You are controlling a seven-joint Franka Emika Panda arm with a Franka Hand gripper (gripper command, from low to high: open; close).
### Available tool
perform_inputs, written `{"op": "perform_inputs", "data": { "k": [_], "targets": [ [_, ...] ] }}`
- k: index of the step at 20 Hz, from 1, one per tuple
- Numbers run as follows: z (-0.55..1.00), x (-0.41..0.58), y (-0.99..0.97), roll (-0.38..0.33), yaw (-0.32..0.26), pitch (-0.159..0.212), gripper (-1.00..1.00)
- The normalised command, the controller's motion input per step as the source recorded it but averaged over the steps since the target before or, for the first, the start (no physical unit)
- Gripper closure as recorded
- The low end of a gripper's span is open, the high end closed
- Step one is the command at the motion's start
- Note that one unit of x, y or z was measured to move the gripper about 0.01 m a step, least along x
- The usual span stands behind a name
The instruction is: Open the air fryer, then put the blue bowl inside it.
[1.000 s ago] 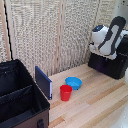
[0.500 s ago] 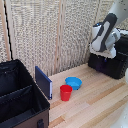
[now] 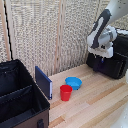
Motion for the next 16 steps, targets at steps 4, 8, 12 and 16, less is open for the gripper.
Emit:
{"op": "perform_inputs", "data": {
  "k": [4, 8, 12, 16],
  "targets": [
    [0.52, -0.236, 0.80, 0.002, -0.065, -0.103, 1.00],
    [0.26, -0.522, 0.82, -0.010, -0.001, -0.054, 1.00],
    [0.11, -0.477, 0.81, -0.035, 0.000, -0.054, 1.00],
    [0.14, -0.195, 0.84, -0.012, -0.046, -0.088, 1.00]
  ]
}}
